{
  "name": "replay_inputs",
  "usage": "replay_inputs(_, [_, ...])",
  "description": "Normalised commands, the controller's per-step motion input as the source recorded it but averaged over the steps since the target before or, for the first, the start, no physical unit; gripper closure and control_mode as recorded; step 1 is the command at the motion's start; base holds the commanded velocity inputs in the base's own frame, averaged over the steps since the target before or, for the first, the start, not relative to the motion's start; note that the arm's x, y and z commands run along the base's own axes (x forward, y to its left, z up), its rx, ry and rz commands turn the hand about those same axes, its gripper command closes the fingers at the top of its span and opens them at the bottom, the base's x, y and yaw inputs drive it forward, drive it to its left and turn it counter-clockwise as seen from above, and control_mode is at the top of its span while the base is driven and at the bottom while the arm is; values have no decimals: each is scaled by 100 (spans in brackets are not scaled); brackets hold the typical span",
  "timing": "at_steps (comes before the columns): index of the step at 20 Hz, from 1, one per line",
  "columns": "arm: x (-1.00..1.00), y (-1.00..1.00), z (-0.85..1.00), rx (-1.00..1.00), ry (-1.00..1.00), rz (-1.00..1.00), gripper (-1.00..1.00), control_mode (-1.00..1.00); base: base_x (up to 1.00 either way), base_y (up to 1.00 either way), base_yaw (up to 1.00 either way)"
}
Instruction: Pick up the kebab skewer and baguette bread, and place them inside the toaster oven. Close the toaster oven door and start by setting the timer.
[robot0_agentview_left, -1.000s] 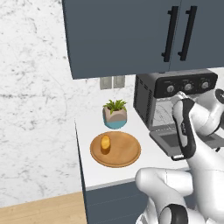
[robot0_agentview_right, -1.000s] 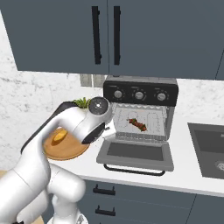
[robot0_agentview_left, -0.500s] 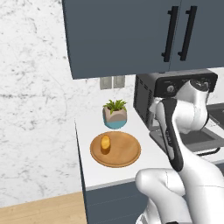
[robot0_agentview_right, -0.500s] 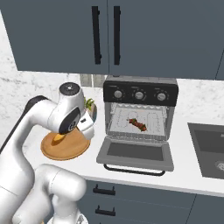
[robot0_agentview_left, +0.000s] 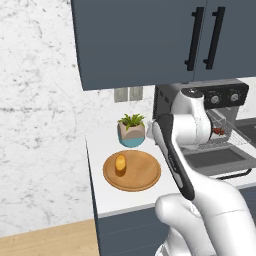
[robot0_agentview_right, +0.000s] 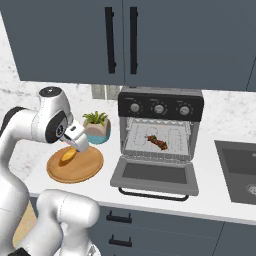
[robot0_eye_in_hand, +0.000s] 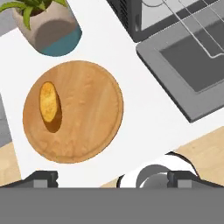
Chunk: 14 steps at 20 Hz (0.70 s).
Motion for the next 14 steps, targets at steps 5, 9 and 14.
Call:
replay_inputs(5, [0, 32, 0, -15, 7, 21, -100, -100, 0, 0, 0])
replay_inputs(9, [0, 9, 0, -12, 5, 18, -100, -100, 0, 0, 0])
replay_inputs(14, [8, 0, -17, -2, 2, 12, -100, -100, 0, 0, 0])
